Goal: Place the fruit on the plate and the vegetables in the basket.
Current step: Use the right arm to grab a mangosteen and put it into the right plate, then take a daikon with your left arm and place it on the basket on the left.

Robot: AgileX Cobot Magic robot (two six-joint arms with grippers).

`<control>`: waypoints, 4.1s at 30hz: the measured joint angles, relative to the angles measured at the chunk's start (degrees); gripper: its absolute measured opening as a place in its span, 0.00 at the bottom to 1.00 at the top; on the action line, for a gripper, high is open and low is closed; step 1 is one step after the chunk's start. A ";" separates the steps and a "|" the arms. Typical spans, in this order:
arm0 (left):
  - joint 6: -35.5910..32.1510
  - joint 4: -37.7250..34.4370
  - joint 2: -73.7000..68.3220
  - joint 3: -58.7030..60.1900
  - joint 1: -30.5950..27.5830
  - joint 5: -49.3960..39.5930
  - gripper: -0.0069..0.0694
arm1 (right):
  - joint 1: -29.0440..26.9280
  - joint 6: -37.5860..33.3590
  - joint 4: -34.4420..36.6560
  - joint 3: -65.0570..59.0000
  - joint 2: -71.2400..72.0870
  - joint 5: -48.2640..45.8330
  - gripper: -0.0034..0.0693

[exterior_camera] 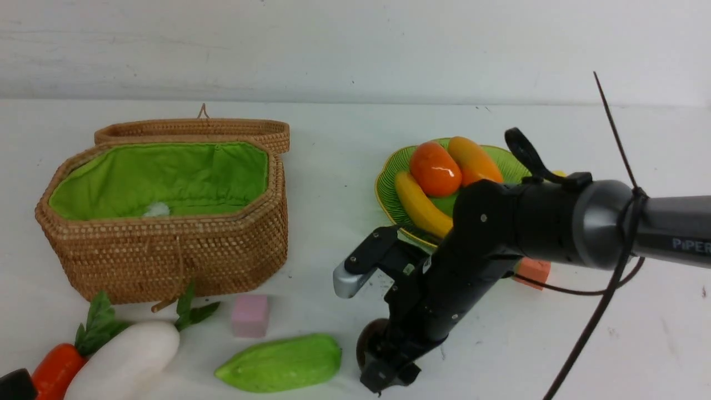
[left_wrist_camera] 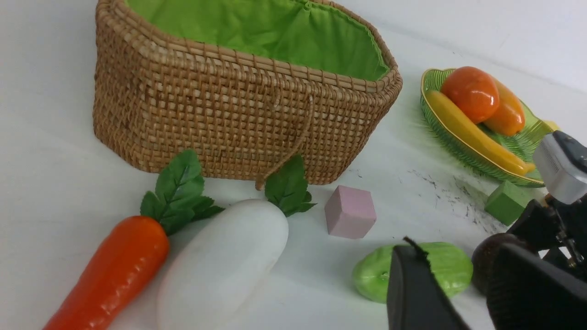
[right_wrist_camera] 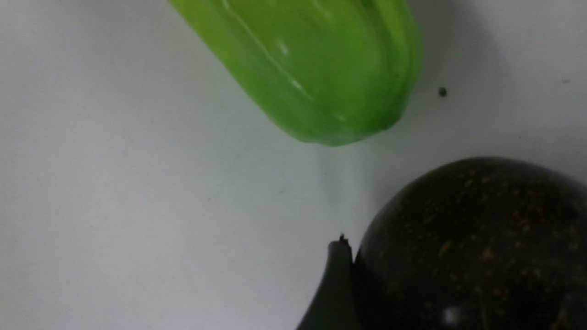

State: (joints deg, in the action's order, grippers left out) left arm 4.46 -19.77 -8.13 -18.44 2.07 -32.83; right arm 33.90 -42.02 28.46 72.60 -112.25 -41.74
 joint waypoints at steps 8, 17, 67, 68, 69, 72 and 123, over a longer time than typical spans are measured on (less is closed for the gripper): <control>0.00 0.00 0.00 0.00 0.00 0.00 0.40 | -0.05 0.00 0.44 0.68 0.72 -2.69 0.85; 0.00 0.00 0.00 0.00 0.00 0.00 0.40 | -5.21 0.63 -2.34 6.42 9.04 0.64 0.85; 0.00 0.00 0.00 0.00 0.00 0.00 0.40 | -24.90 23.58 0.14 7.27 22.43 -5.27 0.58; 0.00 0.00 0.00 0.00 0.00 0.00 0.40 | -24.90 21.45 1.74 7.05 25.95 -10.02 0.49; 0.00 0.23 0.00 0.00 0.00 0.00 0.40 | -24.90 19.97 3.26 6.28 28.52 -13.09 0.43; 0.00 0.93 0.00 0.00 0.00 0.00 0.40 | -24.90 16.98 8.52 1.99 34.61 -16.94 0.30; 0.00 1.12 0.00 0.00 1.56 0.00 0.40 | -43.76 23.63 -21.10 -38.07 113.04 0.24 0.05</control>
State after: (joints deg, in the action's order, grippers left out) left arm 4.46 -18.65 -8.13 -18.44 3.63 -32.83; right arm -9.85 -18.39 7.37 34.53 0.80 -41.50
